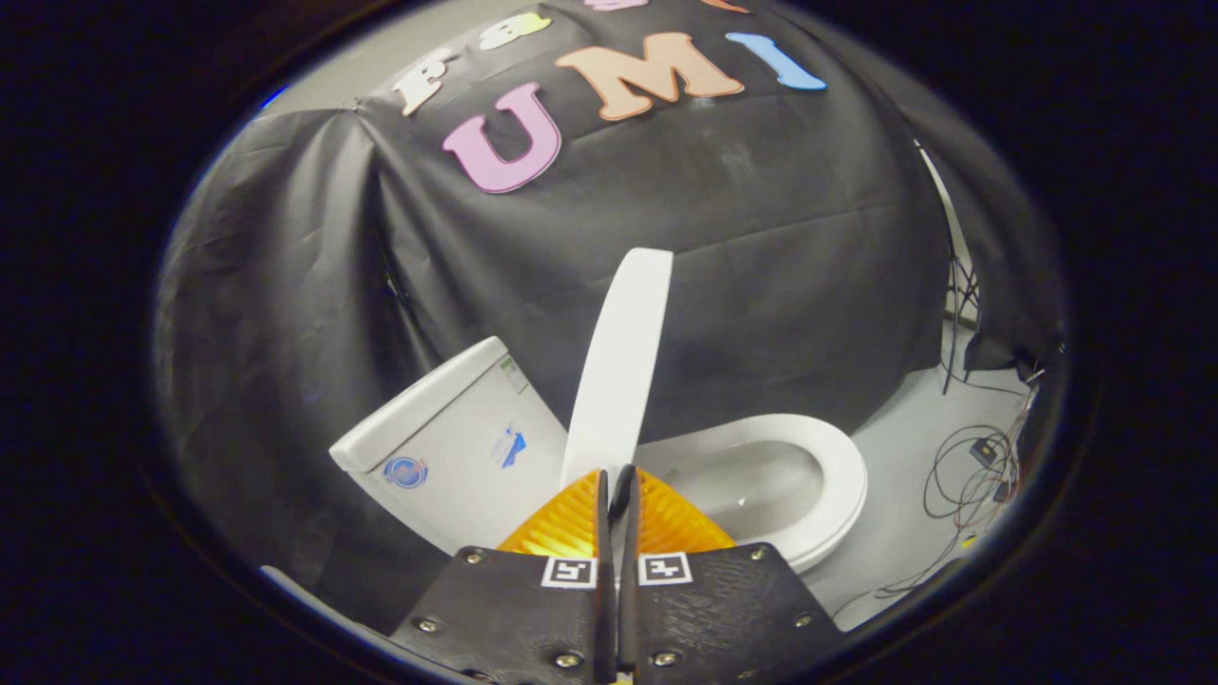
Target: Open the toilet lid.
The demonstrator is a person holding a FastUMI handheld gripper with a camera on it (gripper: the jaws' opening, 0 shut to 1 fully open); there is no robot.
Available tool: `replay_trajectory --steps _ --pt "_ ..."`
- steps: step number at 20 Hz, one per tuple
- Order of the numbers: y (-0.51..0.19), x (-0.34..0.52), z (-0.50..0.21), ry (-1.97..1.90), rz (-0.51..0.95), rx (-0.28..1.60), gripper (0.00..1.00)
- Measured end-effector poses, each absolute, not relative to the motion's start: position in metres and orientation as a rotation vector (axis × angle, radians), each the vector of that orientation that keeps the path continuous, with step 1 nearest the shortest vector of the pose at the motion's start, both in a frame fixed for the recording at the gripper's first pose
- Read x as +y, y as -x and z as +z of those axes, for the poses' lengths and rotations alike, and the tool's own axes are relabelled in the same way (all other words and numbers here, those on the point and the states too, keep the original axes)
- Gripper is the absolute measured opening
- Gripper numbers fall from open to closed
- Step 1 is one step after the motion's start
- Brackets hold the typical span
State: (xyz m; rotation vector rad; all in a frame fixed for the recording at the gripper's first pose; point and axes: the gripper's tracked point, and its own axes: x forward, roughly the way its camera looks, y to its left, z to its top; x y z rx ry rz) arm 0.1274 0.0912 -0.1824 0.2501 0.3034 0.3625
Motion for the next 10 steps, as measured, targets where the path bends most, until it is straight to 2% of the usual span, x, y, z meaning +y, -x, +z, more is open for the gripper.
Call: replay_trajectory --steps 10 --pt "-0.13 0.103 -0.175 -0.227 0.415 0.258 0.02"
